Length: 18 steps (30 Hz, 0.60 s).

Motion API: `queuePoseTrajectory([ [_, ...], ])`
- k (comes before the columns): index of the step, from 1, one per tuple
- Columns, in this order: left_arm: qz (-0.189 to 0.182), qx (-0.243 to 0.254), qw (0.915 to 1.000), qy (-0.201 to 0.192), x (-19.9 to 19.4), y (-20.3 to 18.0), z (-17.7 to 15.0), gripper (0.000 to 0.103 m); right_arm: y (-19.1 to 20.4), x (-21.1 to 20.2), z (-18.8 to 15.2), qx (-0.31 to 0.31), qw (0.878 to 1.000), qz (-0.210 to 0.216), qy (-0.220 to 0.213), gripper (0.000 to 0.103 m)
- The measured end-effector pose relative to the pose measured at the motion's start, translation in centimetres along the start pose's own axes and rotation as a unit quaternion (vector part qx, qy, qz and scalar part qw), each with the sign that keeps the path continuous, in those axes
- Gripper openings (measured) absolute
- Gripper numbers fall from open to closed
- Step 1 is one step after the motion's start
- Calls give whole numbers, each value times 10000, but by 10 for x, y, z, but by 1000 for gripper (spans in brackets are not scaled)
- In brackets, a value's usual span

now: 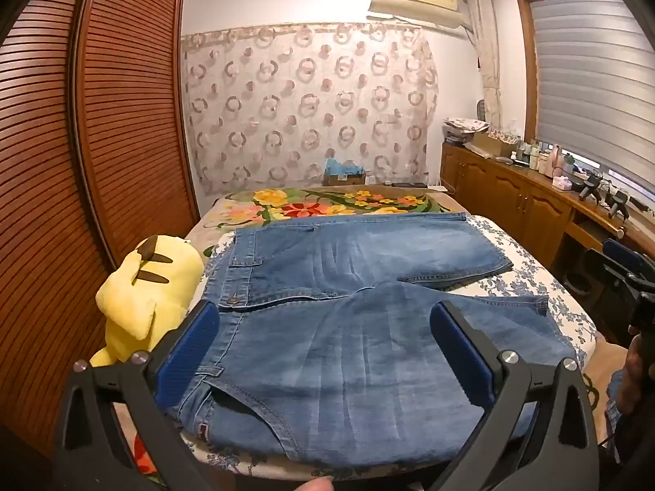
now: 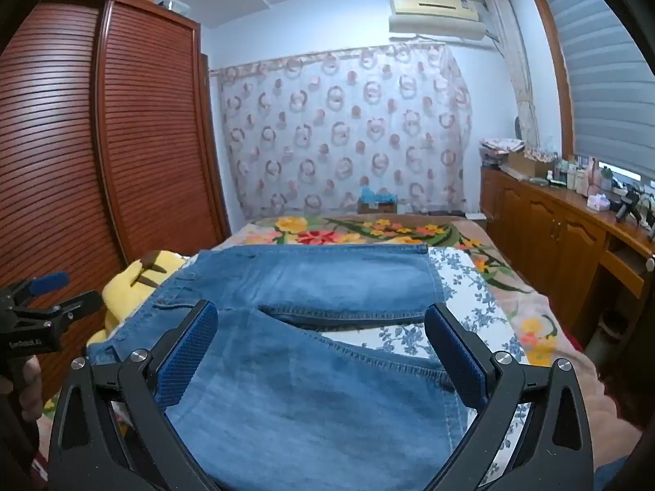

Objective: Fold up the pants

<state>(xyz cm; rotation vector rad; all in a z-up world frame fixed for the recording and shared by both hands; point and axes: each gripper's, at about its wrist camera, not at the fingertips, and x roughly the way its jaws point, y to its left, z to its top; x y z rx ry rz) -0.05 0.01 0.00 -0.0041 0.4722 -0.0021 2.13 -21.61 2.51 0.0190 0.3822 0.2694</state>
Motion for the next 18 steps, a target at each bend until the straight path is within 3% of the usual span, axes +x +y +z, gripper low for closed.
queuePoseTrajectory([
  [18,9,11,10000,58,0,0,0,103,2,-1,-2,-53,10000,-22,-1,103],
])
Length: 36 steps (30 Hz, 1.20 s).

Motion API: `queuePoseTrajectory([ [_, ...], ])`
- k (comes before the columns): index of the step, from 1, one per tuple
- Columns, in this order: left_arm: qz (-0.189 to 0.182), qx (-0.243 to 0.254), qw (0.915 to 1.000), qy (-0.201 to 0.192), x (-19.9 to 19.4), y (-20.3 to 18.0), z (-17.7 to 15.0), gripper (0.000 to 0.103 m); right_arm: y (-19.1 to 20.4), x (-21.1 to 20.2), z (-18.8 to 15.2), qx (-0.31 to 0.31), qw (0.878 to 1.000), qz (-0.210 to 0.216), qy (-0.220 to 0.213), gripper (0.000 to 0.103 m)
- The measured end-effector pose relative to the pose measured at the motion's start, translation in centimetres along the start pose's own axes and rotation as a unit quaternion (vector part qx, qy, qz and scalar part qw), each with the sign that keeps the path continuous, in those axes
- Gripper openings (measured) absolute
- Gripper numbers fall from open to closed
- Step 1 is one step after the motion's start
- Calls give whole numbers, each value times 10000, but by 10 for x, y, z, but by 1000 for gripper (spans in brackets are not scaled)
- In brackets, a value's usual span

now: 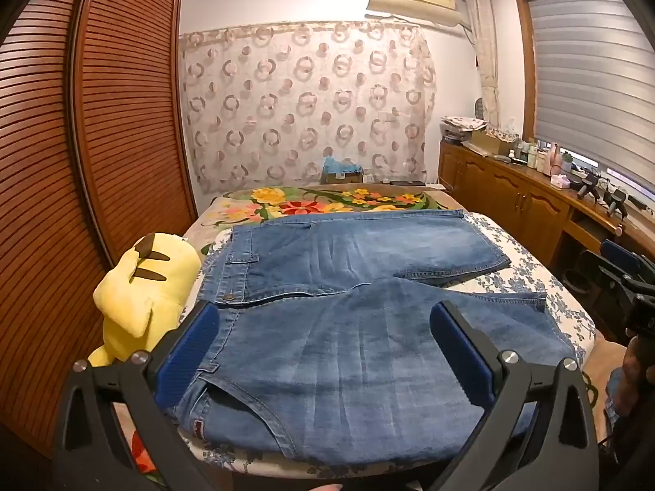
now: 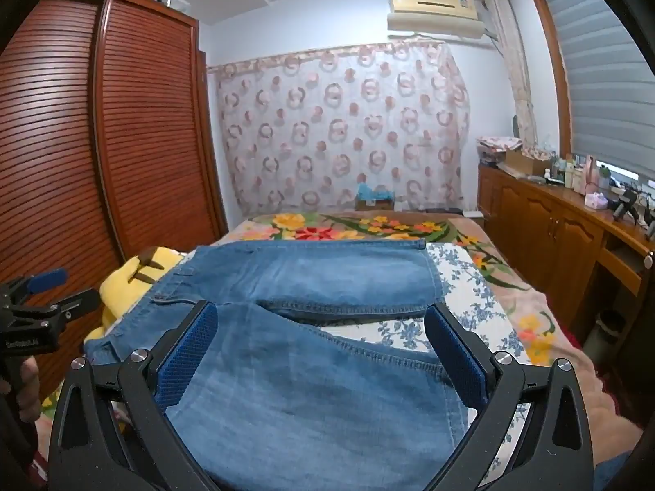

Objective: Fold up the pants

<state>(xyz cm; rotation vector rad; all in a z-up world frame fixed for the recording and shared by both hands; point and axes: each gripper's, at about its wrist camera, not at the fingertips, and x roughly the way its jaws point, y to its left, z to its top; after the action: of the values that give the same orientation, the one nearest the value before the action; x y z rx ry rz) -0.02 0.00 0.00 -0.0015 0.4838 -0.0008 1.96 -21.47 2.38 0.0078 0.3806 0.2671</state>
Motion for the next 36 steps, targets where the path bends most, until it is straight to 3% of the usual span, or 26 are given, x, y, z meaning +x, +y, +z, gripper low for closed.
queuePoseTrajectory([
  [36,-11,-45,10000,-55,-5,1,-2,103,2,0,1,-4,10000,-13,18,103],
])
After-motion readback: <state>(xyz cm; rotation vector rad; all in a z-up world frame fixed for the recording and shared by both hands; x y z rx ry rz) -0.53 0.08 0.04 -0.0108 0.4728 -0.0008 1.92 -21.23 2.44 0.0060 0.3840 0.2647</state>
